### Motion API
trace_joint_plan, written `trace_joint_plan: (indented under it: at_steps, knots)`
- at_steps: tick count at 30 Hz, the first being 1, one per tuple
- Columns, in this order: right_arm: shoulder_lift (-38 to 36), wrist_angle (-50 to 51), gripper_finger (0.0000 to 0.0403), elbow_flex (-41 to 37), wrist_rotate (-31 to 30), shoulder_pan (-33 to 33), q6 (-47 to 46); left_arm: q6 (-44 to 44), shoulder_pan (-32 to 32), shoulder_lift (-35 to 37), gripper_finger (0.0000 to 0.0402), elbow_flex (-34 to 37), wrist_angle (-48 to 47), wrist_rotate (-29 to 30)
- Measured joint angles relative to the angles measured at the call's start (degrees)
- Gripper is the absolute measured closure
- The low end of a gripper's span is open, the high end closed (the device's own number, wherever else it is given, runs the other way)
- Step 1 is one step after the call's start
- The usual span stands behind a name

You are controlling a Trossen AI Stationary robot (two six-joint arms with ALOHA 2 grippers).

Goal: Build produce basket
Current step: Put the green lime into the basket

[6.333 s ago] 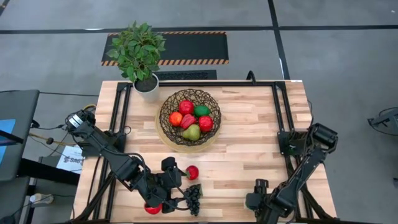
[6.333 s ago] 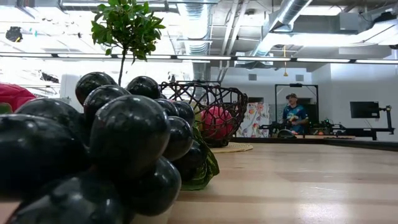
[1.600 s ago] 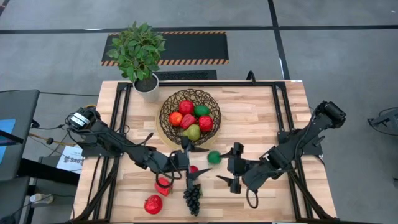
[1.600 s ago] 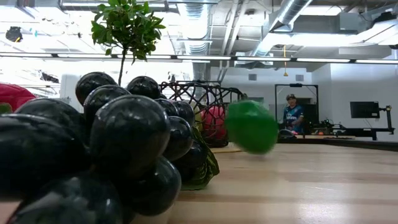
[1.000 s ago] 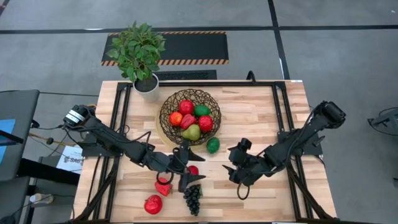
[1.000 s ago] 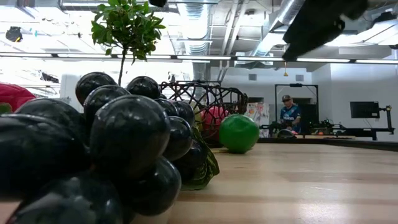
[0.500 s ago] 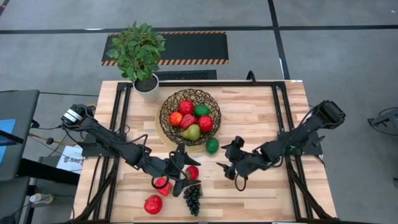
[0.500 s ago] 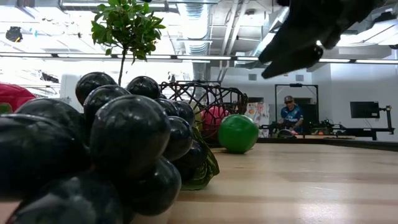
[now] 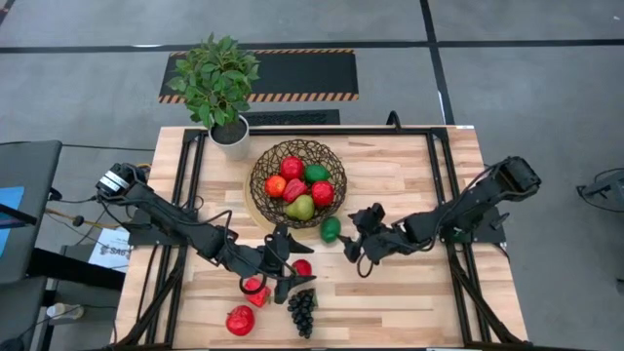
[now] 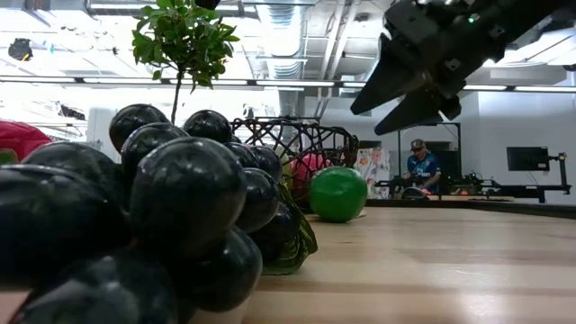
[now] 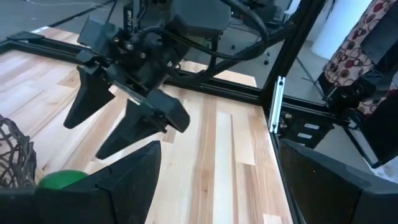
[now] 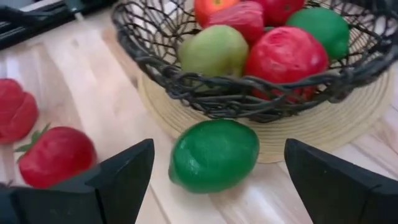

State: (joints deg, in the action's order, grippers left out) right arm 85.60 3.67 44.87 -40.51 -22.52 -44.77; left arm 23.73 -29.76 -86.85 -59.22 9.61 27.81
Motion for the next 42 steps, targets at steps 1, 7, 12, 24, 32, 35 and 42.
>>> trace_joint_plan:
  at_steps: [1, 7, 12, 24, 32, 35, 42]
  knots:
    - [0.0, 0.0, 0.0026, -0.2, -0.2, 0.2, -0.6, 0.0, 0.0, 0.0, 0.0093, 0.0, 0.0, 0.0]
    - [6.1, -4.2, 0.0026, 0.0, -1.8, 0.6, -1.5, 0.1, 0.0, 0.0, 0.0093, 0.0, -0.1, 0.0]
    - [11.7, -6.1, 0.0026, 1.3, -1.8, 1.0, -1.7, 0.5, 0.0, 0.0, 0.0093, 0.1, 0.0, 0.0]
    - [18.1, -5.6, 0.0026, 5.9, 1.8, 3.0, -4.5, 1.1, 0.0, 0.0, 0.0093, 0.0, -1.5, -0.1]
    - [12.4, 6.4, 0.0026, 5.8, 6.2, -3.1, -13.9, 2.1, -0.1, 0.0, 0.0093, 0.0, -4.3, -0.3]
    - [9.8, 12.0, 0.0026, 5.8, 5.9, -6.3, -18.3, 2.4, -0.1, 0.0, 0.0093, 0.0, -4.7, -0.5]
    - [5.0, 16.7, 0.0026, 5.8, 3.2, -11.2, -25.0, 2.3, -0.1, 0.0, 0.0093, 0.0, -4.7, -0.3]
